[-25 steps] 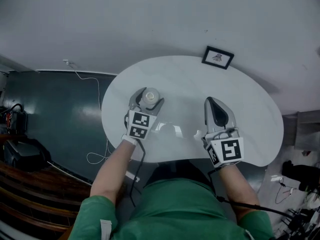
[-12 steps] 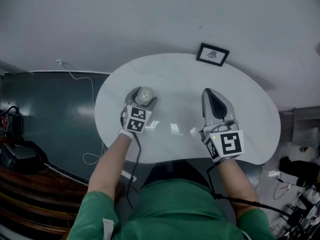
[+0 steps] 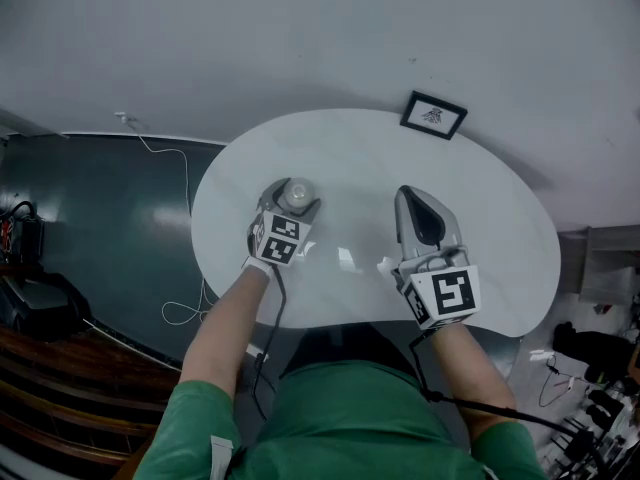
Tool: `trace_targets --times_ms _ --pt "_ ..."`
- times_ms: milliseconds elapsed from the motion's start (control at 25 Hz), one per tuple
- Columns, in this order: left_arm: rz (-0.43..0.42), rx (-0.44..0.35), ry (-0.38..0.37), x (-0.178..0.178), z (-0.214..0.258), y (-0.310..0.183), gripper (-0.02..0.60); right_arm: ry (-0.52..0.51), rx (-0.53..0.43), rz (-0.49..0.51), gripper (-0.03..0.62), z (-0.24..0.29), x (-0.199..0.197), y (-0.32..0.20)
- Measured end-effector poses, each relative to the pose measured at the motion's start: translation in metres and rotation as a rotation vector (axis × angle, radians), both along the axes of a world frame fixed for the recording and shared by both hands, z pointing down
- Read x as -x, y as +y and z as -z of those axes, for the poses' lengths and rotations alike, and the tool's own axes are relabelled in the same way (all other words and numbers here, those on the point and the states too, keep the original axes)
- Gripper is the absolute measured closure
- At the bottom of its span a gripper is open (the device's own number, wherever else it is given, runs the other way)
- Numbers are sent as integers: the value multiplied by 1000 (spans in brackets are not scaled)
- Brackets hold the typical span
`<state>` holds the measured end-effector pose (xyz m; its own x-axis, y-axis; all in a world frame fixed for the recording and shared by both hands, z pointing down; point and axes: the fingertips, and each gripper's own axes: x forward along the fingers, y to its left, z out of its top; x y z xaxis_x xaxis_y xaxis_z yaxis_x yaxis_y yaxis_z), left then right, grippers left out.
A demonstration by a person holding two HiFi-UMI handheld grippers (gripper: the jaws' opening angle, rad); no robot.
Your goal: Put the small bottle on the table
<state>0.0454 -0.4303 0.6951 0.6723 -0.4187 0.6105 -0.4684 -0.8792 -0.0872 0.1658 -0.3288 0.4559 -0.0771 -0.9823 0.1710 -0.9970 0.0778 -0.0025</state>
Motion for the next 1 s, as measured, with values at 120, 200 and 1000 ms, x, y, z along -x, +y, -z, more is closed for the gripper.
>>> trace_targets --times_ms 120,200,1000 --pt "-1 6 -10 2 -4 2 238 3 20 24 592 -8 11 -2" --pt "-5 7 -17 3 -8 2 238 5 33 37 592 -15 17 -4" --pt "17 20 78 20 3 22 218 -23 122 81 592 -60 38 -18"
